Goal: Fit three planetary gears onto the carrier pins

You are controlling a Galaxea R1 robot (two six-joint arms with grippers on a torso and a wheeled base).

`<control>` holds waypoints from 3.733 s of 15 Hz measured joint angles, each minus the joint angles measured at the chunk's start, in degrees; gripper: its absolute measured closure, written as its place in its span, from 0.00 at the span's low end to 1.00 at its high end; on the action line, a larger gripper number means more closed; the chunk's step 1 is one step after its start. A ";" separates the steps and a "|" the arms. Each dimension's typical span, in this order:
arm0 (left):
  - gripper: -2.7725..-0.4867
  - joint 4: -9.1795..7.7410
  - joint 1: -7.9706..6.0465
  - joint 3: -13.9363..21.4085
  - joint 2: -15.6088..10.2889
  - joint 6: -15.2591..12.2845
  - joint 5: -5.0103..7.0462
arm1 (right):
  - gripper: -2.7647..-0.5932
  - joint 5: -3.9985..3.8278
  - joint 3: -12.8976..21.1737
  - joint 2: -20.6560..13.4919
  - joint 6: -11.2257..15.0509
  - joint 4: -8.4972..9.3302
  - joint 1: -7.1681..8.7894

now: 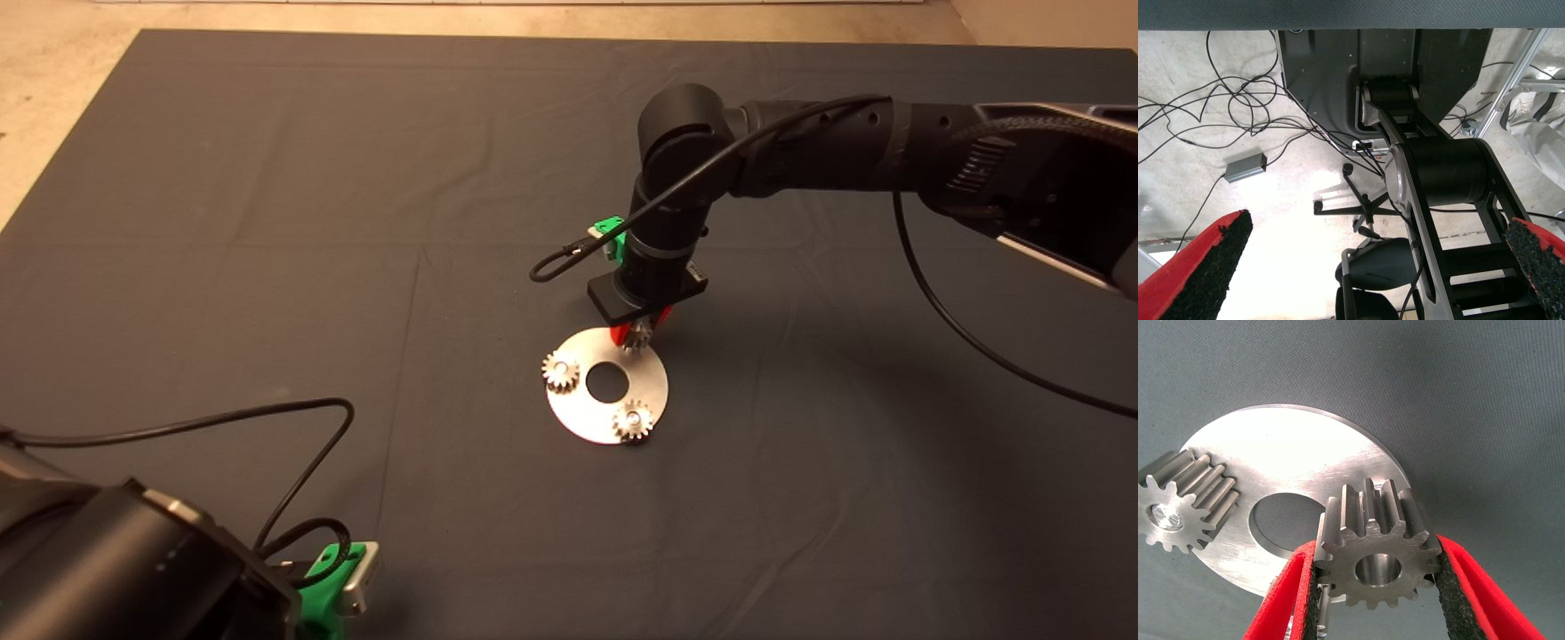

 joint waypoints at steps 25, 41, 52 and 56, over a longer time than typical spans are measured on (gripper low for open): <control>0.00 0.22 0.30 0.00 0.13 0.00 0.00 | 0.79 0.99 1.37 -0.84 -3.87 -0.10 -0.13; 0.00 0.44 0.62 0.00 0.15 0.00 0.00 | 0.79 0.94 -0.34 -2.43 -2.81 -0.18 0.22; 0.00 0.74 0.63 0.00 0.13 0.00 0.00 | 0.79 0.22 0.41 -1.99 -0.16 -0.21 0.20; 0.00 1.01 0.63 0.00 0.13 0.00 0.00 | 0.79 0.17 1.45 -1.73 3.90 -0.13 0.00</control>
